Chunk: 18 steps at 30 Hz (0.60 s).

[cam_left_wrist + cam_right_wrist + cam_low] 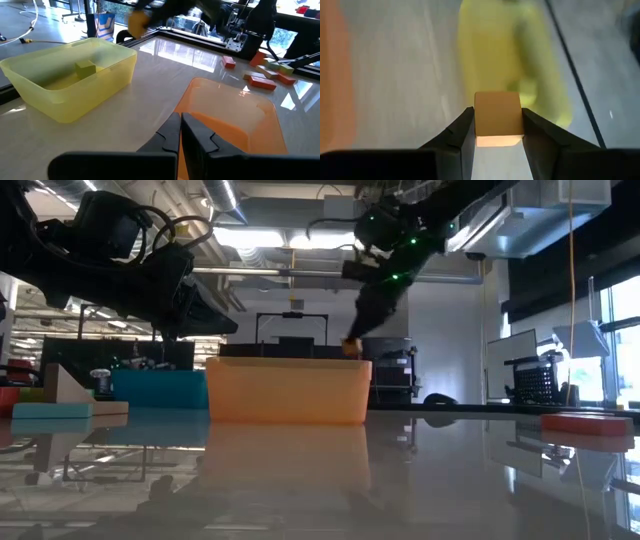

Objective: Sort blocks by size
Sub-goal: Put the yellow square block into the yellow bin

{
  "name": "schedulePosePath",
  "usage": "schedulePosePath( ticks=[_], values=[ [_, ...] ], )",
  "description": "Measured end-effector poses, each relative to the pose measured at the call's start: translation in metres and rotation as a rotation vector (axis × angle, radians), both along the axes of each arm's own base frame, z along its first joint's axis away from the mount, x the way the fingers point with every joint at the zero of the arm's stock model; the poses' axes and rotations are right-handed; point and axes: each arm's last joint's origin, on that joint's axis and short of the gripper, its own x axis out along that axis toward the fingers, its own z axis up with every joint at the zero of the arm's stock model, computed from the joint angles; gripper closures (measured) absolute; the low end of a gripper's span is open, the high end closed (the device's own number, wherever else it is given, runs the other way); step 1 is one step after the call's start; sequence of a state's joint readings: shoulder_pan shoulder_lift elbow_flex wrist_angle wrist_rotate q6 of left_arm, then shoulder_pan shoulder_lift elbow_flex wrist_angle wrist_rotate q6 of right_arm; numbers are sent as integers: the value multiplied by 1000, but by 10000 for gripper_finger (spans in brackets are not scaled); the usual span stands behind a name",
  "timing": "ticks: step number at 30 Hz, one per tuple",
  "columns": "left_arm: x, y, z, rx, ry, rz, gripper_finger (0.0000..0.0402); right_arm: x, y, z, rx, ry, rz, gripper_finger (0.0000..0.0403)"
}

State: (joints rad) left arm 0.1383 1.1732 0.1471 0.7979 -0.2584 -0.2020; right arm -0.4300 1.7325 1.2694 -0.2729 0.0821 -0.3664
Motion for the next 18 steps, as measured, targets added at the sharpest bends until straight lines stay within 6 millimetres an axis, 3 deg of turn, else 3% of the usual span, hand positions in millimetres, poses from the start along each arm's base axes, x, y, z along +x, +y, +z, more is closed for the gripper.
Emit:
schedulePosePath(
  ticks=[7, 13, 18],
  values=[
    [0, 0, 0, 0, 1, 0, 398, 4, -38, 0, -3, -218, -15, 268],
    [0, 0, 0, 3, 2, -1, 398, 9, -56, -24, 5, -218, -53, 266],
    [0, 0, 0, 3, 3, -1, 398, 12, -60, -39, 25, -195, -54, 265]
  ],
)
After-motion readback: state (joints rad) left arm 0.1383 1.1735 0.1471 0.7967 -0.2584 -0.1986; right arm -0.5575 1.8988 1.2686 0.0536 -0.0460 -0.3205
